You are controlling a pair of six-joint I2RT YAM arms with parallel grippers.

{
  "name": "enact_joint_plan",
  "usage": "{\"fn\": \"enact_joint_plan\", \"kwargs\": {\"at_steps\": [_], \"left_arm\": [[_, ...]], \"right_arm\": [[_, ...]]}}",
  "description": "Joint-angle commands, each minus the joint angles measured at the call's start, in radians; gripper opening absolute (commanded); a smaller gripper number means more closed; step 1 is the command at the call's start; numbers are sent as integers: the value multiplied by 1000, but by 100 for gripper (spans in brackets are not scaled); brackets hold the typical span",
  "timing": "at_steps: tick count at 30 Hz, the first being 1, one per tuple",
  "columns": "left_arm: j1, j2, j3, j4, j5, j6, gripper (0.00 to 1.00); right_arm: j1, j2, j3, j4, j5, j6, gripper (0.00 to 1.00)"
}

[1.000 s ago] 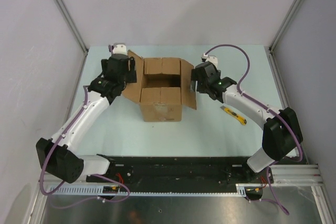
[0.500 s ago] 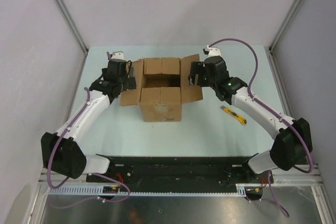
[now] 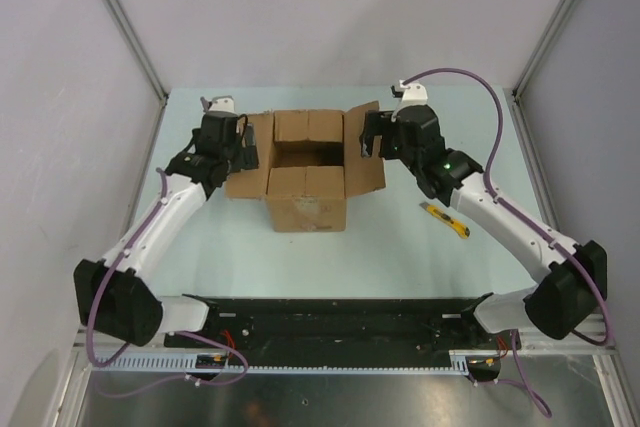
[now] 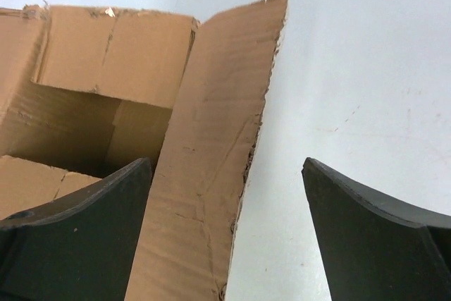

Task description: Unpack the express box

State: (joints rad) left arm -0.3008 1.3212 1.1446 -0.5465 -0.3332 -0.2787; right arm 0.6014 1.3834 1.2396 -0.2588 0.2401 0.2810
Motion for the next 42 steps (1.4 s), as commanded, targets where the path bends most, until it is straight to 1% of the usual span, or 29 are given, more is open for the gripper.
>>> {"fn": "enact_joint_plan", "kwargs": {"at_steps": [1, 5, 9, 11, 13, 15, 18, 21, 23, 24, 27, 32, 34, 37, 42], "left_arm": [[-30, -131, 96, -7, 10, 39, 85], [-87, -158, 150, -9, 2, 64, 85], [-158, -154, 191, -6, -27, 81, 84], [-170, -149, 198, -1, -15, 78, 82], [-181, -139, 188, 13, 22, 69, 78], [-190, -113, 173, 16, 39, 56, 73], [-196, -76, 146, 19, 33, 30, 72], [-198, -34, 129, 22, 22, 13, 75], [-198, -16, 124, 23, 17, 4, 77], [-198, 7, 116, 22, 16, 0, 79], [-196, 32, 100, 23, 0, -19, 82], [-196, 82, 81, 22, 6, -39, 82], [-196, 99, 78, 23, 8, -39, 80], [-195, 121, 76, 28, 6, -40, 74], [-179, 138, 67, 36, 54, -76, 65]], "right_arm": [[41, -63, 70, 16, 126, -69, 92], [80, -69, 90, 38, 127, -91, 91], [127, -46, 104, 53, 142, -126, 88], [140, -31, 110, 44, 142, -126, 83], [141, 0, 124, 30, 136, -106, 75], [140, 23, 135, 6, 140, -89, 73], [138, 72, 146, -13, 127, -69, 72], [127, 120, 150, -31, 111, -40, 72], [115, 154, 153, -51, 110, -20, 73], [110, 163, 153, -59, 100, 0, 76], [100, 200, 153, -71, 71, 9, 81], [90, 252, 153, -60, 4, 21, 81], [90, 264, 153, -51, -19, 35, 79], [87, 282, 153, -37, -76, 59, 76], [86, 301, 153, -23, -122, 87, 71]]}}
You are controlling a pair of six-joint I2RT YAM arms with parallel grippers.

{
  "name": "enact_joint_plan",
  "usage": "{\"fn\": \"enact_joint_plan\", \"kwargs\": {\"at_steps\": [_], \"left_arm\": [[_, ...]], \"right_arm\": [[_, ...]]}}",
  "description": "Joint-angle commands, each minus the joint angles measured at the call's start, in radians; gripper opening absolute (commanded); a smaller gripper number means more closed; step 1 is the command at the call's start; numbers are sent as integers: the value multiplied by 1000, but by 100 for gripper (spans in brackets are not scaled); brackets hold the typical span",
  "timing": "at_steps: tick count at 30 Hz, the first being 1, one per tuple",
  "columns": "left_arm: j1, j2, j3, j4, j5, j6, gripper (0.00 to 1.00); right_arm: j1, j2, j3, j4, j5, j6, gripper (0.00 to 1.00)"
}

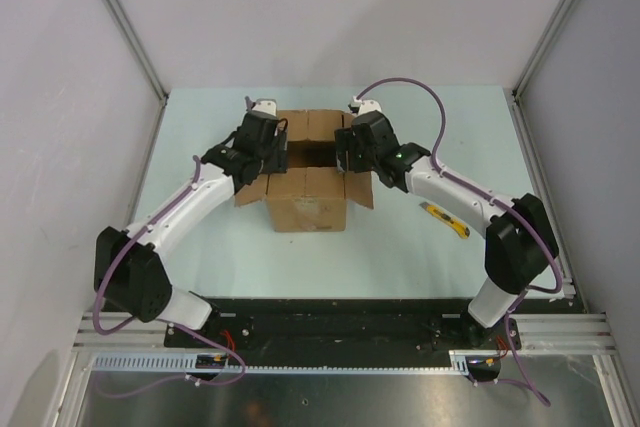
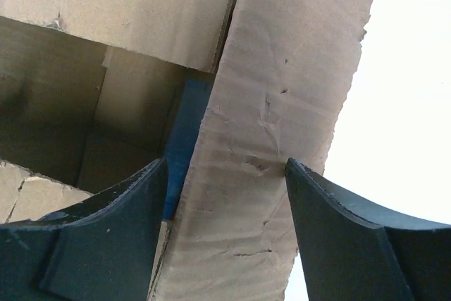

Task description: Unpack the express box

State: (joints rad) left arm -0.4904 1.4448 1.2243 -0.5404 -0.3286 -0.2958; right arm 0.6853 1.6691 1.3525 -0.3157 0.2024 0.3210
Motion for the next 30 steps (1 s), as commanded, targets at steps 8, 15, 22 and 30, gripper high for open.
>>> {"fn": "enact_joint_plan", "kwargs": {"at_steps": [8, 15, 22, 30], "left_arm": [[55, 31, -45, 82, 197, -115, 46], [90, 35, -62, 134, 292, -117, 19], [101, 17, -94, 242, 509, 30, 0], [101, -18, -140, 301, 721, 263, 0]], "right_arm": [[-4, 23, 40, 29, -110, 101, 50], [3, 17, 40, 4, -123, 144, 26], [69, -51, 40, -69, -11, 162, 6], [122, -227, 40, -146, 210, 110, 74]]}}
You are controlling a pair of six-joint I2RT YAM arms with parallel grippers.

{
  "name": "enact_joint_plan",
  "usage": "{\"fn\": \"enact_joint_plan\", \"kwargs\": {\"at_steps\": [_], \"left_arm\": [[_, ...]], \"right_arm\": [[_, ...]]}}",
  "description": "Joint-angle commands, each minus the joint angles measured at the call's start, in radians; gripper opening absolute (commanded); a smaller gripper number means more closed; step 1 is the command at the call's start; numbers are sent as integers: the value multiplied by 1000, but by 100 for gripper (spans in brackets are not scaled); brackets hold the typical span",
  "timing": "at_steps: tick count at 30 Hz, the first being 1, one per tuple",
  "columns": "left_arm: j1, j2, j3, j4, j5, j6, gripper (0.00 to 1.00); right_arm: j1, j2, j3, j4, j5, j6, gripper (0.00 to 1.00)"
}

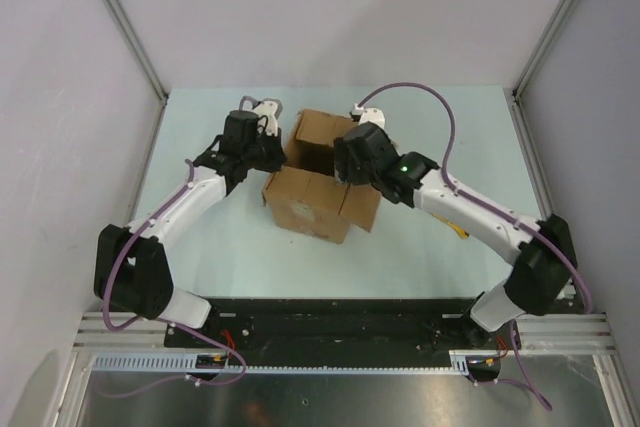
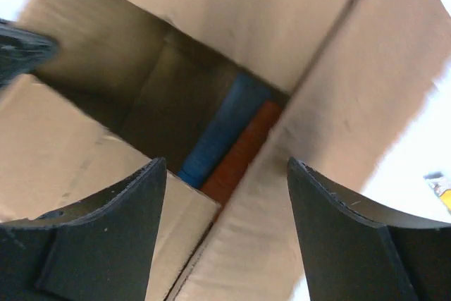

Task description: Unpack the express box

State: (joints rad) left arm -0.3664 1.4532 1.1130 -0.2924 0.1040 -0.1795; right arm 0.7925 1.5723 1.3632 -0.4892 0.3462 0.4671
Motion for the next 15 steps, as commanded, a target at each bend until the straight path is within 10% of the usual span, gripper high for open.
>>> {"fn": "enact_joint_plan", "kwargs": {"at_steps": [1, 9, 15], "left_arm": [[-23, -27, -25, 53, 299, 161, 0], [-23, -5, 8, 44, 485, 256, 0], [-25, -4, 7, 27, 477, 262, 0]], "right_arm": [[8, -155, 30, 44, 63, -73, 74], [-3, -224, 30, 106, -164, -327, 33], [79, -149, 30, 69, -204, -380, 27]]}}
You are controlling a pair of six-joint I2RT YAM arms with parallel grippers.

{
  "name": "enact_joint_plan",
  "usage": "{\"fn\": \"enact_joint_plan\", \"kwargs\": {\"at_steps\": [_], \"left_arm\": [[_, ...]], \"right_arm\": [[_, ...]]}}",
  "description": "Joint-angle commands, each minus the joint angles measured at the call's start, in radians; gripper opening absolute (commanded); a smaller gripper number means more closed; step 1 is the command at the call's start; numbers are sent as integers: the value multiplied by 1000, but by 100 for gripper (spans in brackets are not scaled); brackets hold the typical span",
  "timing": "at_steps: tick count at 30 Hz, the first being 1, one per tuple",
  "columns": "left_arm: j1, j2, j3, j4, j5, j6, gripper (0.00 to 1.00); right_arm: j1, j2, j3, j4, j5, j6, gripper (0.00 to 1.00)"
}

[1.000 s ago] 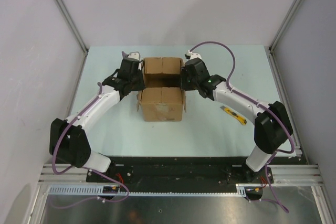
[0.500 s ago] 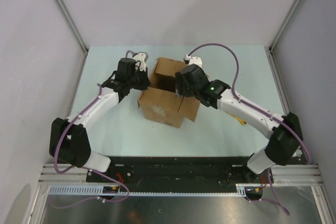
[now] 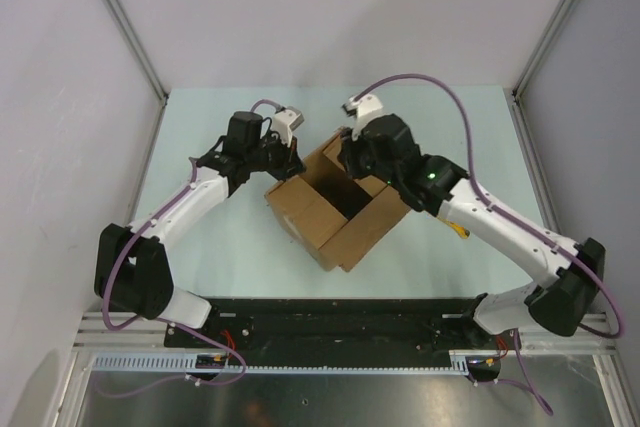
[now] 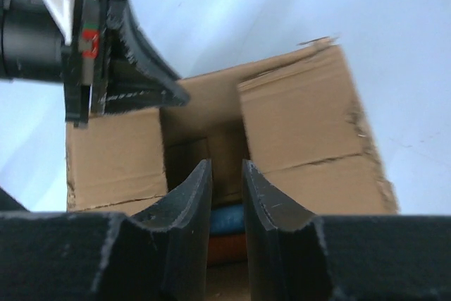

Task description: Unpack the express box

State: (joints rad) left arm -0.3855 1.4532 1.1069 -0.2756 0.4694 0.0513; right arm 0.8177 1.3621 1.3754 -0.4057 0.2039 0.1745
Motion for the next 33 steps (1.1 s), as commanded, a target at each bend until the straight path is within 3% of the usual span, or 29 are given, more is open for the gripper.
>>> {"fn": "enact_joint_plan", "kwargs": {"at_steps": [1, 11, 18, 33], "left_arm": [[-4, 2, 14, 9, 113, 28, 0], [-4, 18, 25, -5, 92, -1, 1], [-4, 39, 41, -28, 83, 12, 2], [-4, 82, 90, -54, 87, 30, 6]], "right_arm": [[64, 93, 16, -13, -51, -89, 27], [92, 253, 4, -25, 231, -56, 13], [92, 232, -6, 14, 399, -64, 11], [80, 132, 1, 76, 589, -171, 35]]}}
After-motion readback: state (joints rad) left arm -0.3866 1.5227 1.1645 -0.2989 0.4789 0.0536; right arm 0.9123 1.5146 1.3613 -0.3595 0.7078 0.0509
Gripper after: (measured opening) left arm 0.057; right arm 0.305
